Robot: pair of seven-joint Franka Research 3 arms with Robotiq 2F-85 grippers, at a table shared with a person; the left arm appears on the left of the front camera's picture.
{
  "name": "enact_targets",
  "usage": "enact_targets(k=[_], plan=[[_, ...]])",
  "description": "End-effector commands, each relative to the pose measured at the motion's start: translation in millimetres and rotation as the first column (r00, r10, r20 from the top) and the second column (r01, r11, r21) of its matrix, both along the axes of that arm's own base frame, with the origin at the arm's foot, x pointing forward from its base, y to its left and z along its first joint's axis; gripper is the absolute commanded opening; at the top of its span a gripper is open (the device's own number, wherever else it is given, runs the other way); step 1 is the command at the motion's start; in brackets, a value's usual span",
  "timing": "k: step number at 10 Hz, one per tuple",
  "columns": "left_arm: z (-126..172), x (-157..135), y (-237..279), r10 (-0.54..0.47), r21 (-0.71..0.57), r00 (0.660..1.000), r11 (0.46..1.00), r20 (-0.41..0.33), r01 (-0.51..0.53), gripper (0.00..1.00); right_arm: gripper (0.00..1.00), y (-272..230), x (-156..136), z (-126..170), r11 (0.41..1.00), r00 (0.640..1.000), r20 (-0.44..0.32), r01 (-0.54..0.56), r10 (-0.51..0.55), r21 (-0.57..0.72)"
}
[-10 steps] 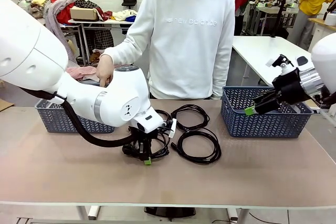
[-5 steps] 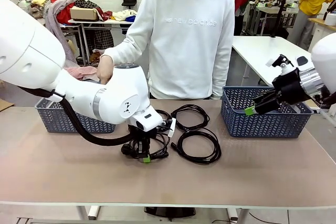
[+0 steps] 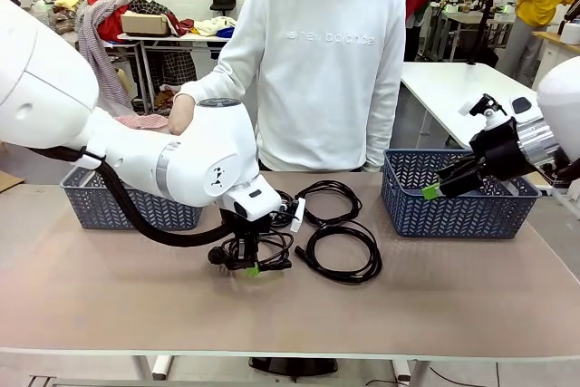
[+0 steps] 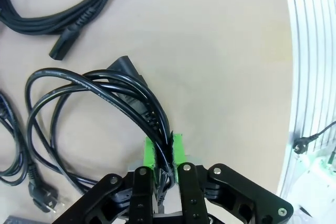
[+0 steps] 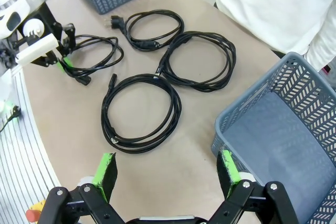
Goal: Organize the cables according to human instructions.
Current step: Pick up a bundle of cables and place it in the basket indicated by the human.
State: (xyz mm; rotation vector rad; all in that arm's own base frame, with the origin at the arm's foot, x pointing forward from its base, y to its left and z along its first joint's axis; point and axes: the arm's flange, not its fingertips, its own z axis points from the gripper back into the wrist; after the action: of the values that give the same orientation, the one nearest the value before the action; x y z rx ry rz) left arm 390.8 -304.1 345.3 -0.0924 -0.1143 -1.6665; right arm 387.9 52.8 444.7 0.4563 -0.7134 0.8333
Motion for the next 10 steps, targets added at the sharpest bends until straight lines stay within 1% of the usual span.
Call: enact_targets(k=[1,3,4,5,6,7,10], plan=[[31.2,-19.6,1.8,0.006,0.024,0.999,1.0,0.042,-0.007,0.0,1.0,-1.1,6.2,-3.7,1.0,0.999,0.033,-0.02,0.019,0.015],[80.6,-29.3,1.1,0.024,0.03,0.991,0.999,0.128,-0.028,0.0,1.0,-1.1,6.2,-3.7,1.0,0.999,0.033,-0.02,0.019,0.015],[101.8,-22.7,7.5,0.043,0.045,0.984,0.998,0.174,-0.052,0.0,1.0,-1.1,6.2,-3.7,1.0,0.999,0.033,-0.02,0.019,0.015],[118.9,-12.6,15.7,0.045,0.055,0.979,0.997,0.201,-0.058,0.0,1.0,-1.1,6.2,-3.7,1.0,0.999,0.033,-0.02,0.019,0.015],[134.8,0.9,27.4,0.052,0.045,0.976,0.997,0.21,-0.063,0.0,1.0,-1.1,6.2,-3.7,1.0,0.999,0.033,-0.02,0.019,0.015],[145.4,14.3,39.6,0.053,0.018,0.979,0.998,0.198,-0.058,0.0,1.0,-1.1,6.2,-3.7,1.0,0.999,0.033,-0.02,0.019,0.015],[165.7,53.6,76.3,0.123,-0.009,0.974,0.992,0.191,-0.123,0.0,1.0,-1.1,6.2,-3.7,1.0,0.999,0.033,-0.02,0.019,0.015]])
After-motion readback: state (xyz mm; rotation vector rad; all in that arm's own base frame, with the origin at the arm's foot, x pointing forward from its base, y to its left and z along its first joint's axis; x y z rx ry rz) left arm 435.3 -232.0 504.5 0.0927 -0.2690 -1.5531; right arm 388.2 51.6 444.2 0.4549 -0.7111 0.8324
